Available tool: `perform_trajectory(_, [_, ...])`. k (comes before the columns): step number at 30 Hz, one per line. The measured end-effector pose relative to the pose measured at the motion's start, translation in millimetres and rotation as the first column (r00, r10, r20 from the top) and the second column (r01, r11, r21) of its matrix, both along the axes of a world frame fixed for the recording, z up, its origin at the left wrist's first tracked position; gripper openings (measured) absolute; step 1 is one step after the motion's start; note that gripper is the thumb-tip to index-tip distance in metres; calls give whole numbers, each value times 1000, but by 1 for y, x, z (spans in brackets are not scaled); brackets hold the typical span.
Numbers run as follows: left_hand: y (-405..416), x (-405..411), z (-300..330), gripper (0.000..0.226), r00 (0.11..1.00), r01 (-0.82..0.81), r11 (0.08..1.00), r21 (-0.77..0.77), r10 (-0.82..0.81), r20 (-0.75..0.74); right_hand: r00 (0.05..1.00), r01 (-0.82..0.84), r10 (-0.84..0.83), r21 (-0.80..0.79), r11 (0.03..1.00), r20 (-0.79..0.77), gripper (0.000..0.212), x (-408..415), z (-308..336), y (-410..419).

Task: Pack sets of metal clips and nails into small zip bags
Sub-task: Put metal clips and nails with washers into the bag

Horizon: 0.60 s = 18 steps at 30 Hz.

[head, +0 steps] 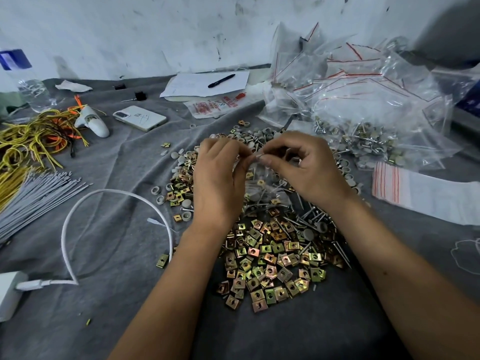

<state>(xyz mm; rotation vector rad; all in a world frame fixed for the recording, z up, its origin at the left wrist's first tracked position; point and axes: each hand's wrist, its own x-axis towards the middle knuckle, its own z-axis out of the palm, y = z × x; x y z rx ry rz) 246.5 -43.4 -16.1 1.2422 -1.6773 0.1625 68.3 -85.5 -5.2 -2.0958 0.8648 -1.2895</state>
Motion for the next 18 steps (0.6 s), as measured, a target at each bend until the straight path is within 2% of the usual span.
perform_trajectory(3, [0,0,-1,8,998,31,999,7,-31,50,998,40,-43,-85,996,-38,10,-1,4,-1])
perform_trajectory(9, [-2,0,-4,10,993,49,995,83,-57,100,988,56,-73,-124,991,-139,6,1,2,0])
perform_trajectory(18, [-3,0,-4,5,997,77,993,86,-79,21,978,36,-69,-166,986,-199,8,3,2,0])
